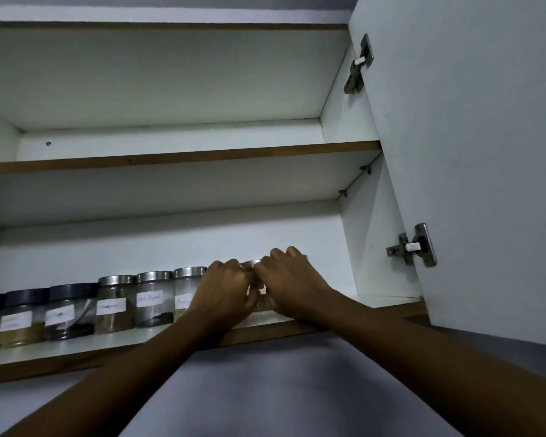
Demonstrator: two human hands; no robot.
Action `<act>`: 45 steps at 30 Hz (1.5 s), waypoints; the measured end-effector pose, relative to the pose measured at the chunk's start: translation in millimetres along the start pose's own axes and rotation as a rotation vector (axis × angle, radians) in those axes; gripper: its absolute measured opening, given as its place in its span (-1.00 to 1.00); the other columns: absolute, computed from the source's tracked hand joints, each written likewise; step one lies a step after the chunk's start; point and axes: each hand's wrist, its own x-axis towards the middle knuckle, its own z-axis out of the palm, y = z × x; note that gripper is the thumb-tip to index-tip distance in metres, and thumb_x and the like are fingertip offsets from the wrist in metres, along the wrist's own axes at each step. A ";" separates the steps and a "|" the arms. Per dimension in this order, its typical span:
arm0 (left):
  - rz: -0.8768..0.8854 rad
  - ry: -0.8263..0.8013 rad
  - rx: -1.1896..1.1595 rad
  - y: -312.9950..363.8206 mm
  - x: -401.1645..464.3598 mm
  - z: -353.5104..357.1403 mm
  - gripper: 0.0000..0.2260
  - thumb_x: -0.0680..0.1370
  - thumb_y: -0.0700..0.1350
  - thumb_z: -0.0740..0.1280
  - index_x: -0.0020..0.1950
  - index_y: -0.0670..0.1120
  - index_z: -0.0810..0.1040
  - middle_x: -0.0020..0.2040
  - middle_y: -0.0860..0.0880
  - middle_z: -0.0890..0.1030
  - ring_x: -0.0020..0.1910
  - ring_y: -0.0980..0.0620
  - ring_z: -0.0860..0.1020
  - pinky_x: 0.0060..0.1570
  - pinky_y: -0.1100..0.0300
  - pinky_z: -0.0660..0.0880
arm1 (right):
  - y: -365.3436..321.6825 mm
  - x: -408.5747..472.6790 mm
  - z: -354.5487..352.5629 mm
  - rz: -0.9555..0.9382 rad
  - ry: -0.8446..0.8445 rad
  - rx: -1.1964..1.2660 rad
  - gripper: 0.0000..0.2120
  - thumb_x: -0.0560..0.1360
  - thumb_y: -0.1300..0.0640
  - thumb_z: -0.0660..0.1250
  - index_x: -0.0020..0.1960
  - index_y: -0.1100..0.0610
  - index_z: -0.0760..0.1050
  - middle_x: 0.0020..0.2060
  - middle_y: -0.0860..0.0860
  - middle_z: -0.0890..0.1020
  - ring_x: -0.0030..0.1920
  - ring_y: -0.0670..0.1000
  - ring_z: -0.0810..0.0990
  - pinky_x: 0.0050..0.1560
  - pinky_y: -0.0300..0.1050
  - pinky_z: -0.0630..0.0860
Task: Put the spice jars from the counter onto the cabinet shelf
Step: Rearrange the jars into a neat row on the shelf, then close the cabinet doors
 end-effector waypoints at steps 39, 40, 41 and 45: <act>0.316 0.388 -0.833 268.5 -30.3 -241.3 -0.71 0.50 0.04 0.22 0.02 -0.14 0.55 -0.15 -0.10 0.66 -0.24 -0.09 0.59 -0.23 0.07 0.49 | -21.1 -133.8 -435.5 -0.191 -0.339 -0.744 -0.71 0.34 0.28 0.12 -0.02 0.20 0.53 -0.29 0.08 0.56 -0.36 0.09 0.44 -0.31 -0.11 0.31; 0.316 0.392 -0.838 281.7 -25.0 -244.6 -0.66 0.50 0.08 0.21 0.09 -0.13 0.53 -0.08 -0.10 0.65 -0.17 -0.11 0.60 -0.18 0.03 0.50 | -15.5 -140.4 -443.2 -0.143 -0.337 -0.775 -0.68 0.33 0.29 0.13 0.02 0.20 0.53 -0.25 0.09 0.58 -0.32 0.10 0.47 -0.27 -0.08 0.36; 0.315 0.400 -0.842 296.9 -20.6 -248.7 -0.62 0.49 0.11 0.22 0.15 -0.13 0.50 -0.03 -0.10 0.64 -0.11 -0.13 0.59 -0.15 0.01 0.50 | -9.5 -149.3 -451.3 -0.090 -0.335 -0.805 -0.65 0.33 0.28 0.13 0.06 0.19 0.51 -0.19 0.10 0.59 -0.26 0.11 0.50 -0.22 -0.05 0.39; 0.277 0.367 -0.947 354.7 -10.4 -261.7 -0.33 0.43 0.23 0.32 0.41 -0.11 0.31 0.35 -0.13 0.46 0.35 -0.17 0.39 0.29 -0.12 0.32 | 12.9 -188.0 -471.0 0.236 -0.229 -0.829 -0.54 0.33 0.25 0.20 0.23 0.16 0.46 0.16 0.13 0.55 0.09 0.17 0.52 0.06 0.04 0.34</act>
